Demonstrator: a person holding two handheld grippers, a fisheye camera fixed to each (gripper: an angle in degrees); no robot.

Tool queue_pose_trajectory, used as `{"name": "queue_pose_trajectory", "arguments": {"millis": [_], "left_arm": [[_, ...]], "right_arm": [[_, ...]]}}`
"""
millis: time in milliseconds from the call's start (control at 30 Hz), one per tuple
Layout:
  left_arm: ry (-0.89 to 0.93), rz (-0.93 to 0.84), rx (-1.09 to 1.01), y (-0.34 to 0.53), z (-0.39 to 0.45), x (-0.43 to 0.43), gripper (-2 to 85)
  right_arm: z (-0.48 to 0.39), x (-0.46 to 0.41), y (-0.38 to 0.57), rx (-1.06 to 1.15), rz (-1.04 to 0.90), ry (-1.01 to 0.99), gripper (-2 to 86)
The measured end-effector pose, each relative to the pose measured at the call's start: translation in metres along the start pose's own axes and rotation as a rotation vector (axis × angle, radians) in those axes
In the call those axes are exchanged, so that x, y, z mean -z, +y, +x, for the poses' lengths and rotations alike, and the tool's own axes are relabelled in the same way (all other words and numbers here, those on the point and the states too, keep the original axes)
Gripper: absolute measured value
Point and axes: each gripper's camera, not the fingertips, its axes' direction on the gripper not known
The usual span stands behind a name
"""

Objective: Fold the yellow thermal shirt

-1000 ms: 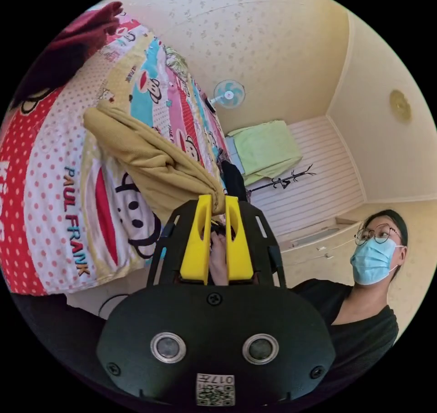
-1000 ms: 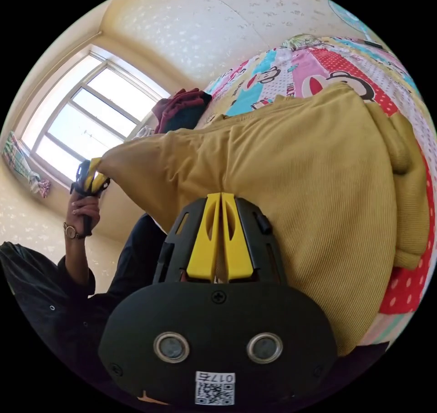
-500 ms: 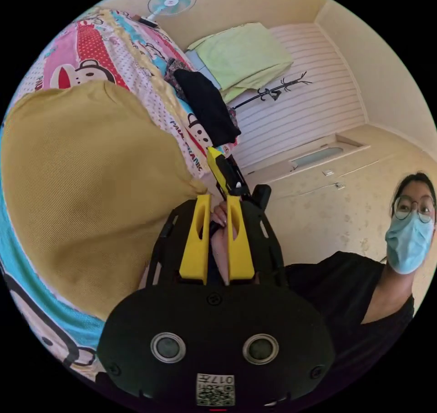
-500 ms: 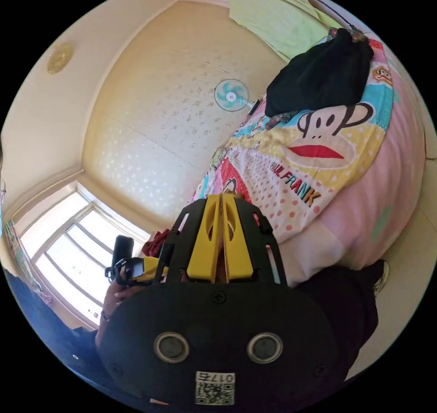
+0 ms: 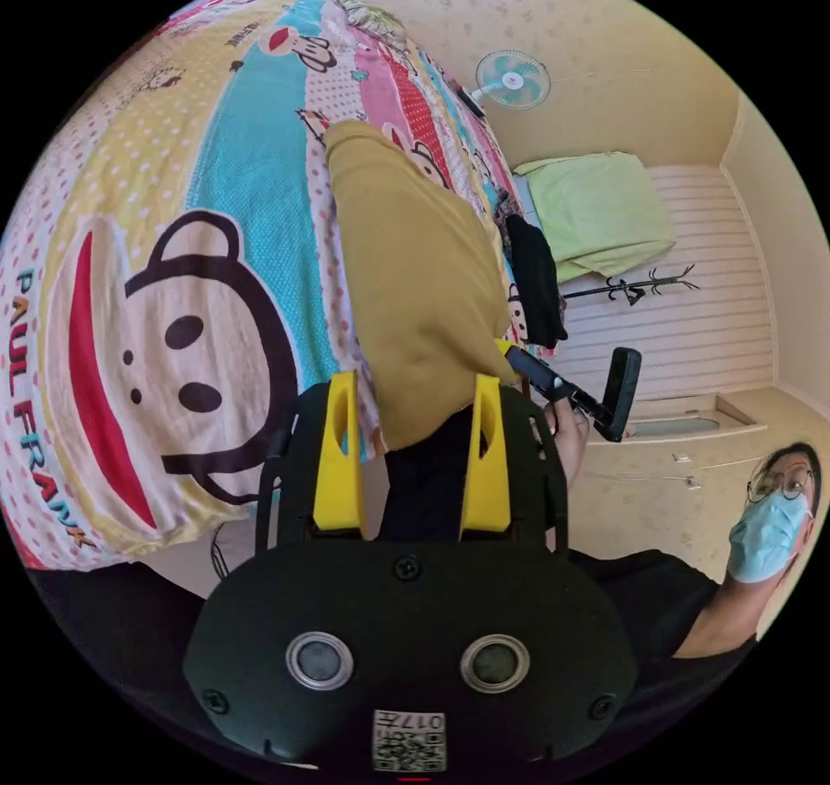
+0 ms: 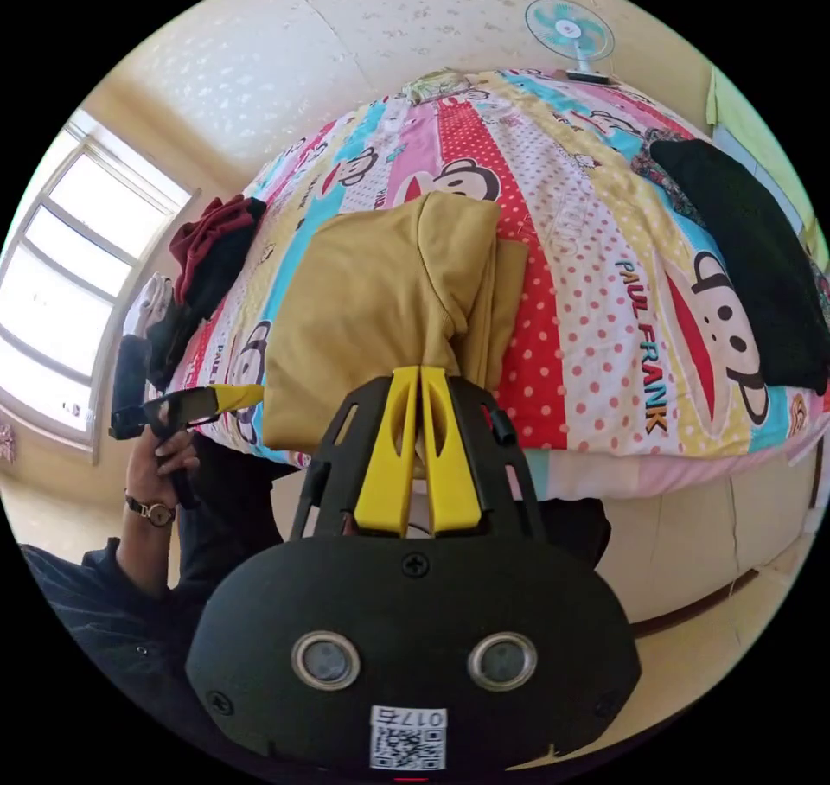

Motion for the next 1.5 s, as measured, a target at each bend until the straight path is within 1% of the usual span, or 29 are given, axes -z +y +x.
{"name": "queue_pose_trajectory", "arguments": {"millis": [67, 133, 200, 300, 333, 367, 433, 467, 533, 567, 600, 667, 733, 767, 833, 867, 900, 933, 1067, 1133, 1200, 1267, 1300, 1333, 1367, 1400, 1433, 1467, 1500], "left_arm": [[0.004, -0.002, -0.008, 0.002, -0.001, -0.006, 17.1], [0.002, 0.015, -0.011, 0.003, -0.001, -0.004, 16.5], [0.006, 0.012, -0.009, 0.001, -0.002, -0.002, 15.4], [0.07, -0.024, 0.013, -0.001, -0.006, -0.002, 9.2], [0.074, -0.018, 0.01, -0.001, -0.006, 0.001, 8.2], [0.077, -0.007, -0.016, 0.0, -0.003, 0.009, 7.2], [0.067, 0.002, -0.065, 0.0, 0.0, 0.023, 6.6], [0.071, 0.011, -0.079, 0.0, -0.002, 0.03, 6.6], [0.105, 0.001, -0.07, -0.001, -0.011, 0.033, 7.2], [0.147, -0.009, -0.055, -0.002, -0.019, 0.031, 8.3], [0.196, -0.006, -0.04, -0.002, -0.026, 0.03, 11.4], [0.248, -0.002, -0.014, -0.003, -0.034, 0.025, 14.2], [0.281, -0.021, 0.002, -0.006, -0.038, 0.016, 13.8], [0.299, -0.037, 0.033, -0.007, -0.041, 0.011, 12.2], [0.351, -0.011, 0.089, -0.004, -0.046, 0.011, 9.2], [0.414, 0.024, 0.096, -0.002, -0.047, 0.014, 7.8], [0.445, 0.036, 0.094, 0.001, -0.045, 0.018, 7.2], [0.447, 0.036, 0.089, 0.002, -0.043, 0.02, 7.0], [0.377, 0.005, -0.023, 0.014, -0.004, 0.032, 6.5], [0.356, -0.022, -0.09, 0.022, 0.018, 0.033, 6.5], [0.328, -0.075, -0.172, 0.034, 0.043, 0.032, 6.4], [0.302, -0.107, -0.222, 0.043, 0.059, 0.032, 6.4], [0.29, -0.115, -0.252, 0.049, 0.067, 0.035, 6.3], [0.287, -0.111, -0.267, 0.052, 0.072, 0.038, 6.3], [0.276, -0.092, -0.286, 0.057, 0.079, 0.046, 6.3], [0.266, -0.062, -0.31, 0.06, 0.088, 0.057, 6.3], [0.269, -0.046, -0.328, 0.061, 0.092, 0.064, 6.3], [0.289, -0.016, -0.373, 0.062, 0.102, 0.077, 6.4], [0.313, 0.009, -0.417, 0.063, 0.111, 0.088, 6.4]], "right_arm": [[0.011, 0.01, 0.002, -0.031, 0.046, -0.034, 3.9], [0.028, 0.016, 0.0, -0.066, 0.024, -0.089, 6.7], [0.037, 0.016, -0.002, -0.053, 0.019, -0.152, 6.8], [0.045, 0.002, -0.009, 0.005, -0.115, -0.376, 4.2], [0.045, 0.001, -0.01, 0.017, -0.16, -0.405, 3.1], [0.045, 0.003, -0.01, 0.018, -0.181, -0.39, 2.6], [0.047, 0.021, -0.008, 0.0, -0.221, -0.215, 1.5], [0.05, 0.026, -0.007, -0.017, -0.221, -0.159, 1.4], [0.072, 0.033, -0.005, -0.132, -0.263, 0.03, 1.3], [0.079, 0.032, -0.004, -0.156, -0.28, 0.048, 1.3], [0.092, 0.03, -0.003, -0.186, -0.303, 0.019, 1.5], [0.106, 0.035, 0.001, -0.205, -0.251, -0.14, 2.2], [0.12, 0.049, 0.007, -0.185, -0.082, -0.448, 4.4], [0.125, 0.05, 0.009, -0.188, -0.057, -0.523, 5.6], [0.137, 0.042, 0.015, -0.205, -0.064, -0.768, 11.6], [0.14, 0.037, 0.017, -0.213, -0.079, -0.83, 13.3], [0.146, 0.028, 0.023, -0.24, -0.096, -0.935, 15.4], [0.152, 0.019, 0.03, -0.282, -0.104, -1.009, 16.9], [0.157, -0.011, 0.055, -0.456, -0.134, -1.097, 21.9], [0.148, -0.028, 0.059, -0.486, -0.071, -1.27, 24.6], [0.138, -0.041, 0.053, -0.504, -0.053, -1.37, 25.3], [0.131, -0.04, 0.041, -0.5, 0.014, -1.342, 24.0], [0.127, -0.035, 0.034, -0.499, 0.092, -1.321, 19.3], [0.119, -0.028, 0.026, -0.494, 0.093, -1.254, 11.4], [0.113, -0.023, 0.021, -0.464, 0.085, -1.213, 10.1], [0.097, -0.007, 0.009, -0.362, 0.092, -1.12, 7.5], [0.075, 0.015, -0.003, -0.23, 0.093, -0.989, 6.5], [0.063, 0.027, -0.009, -0.162, 0.102, -0.922, 6.0], [0.038, 0.049, -0.021, -0.039, 0.124, -0.806, 5.5]]}}
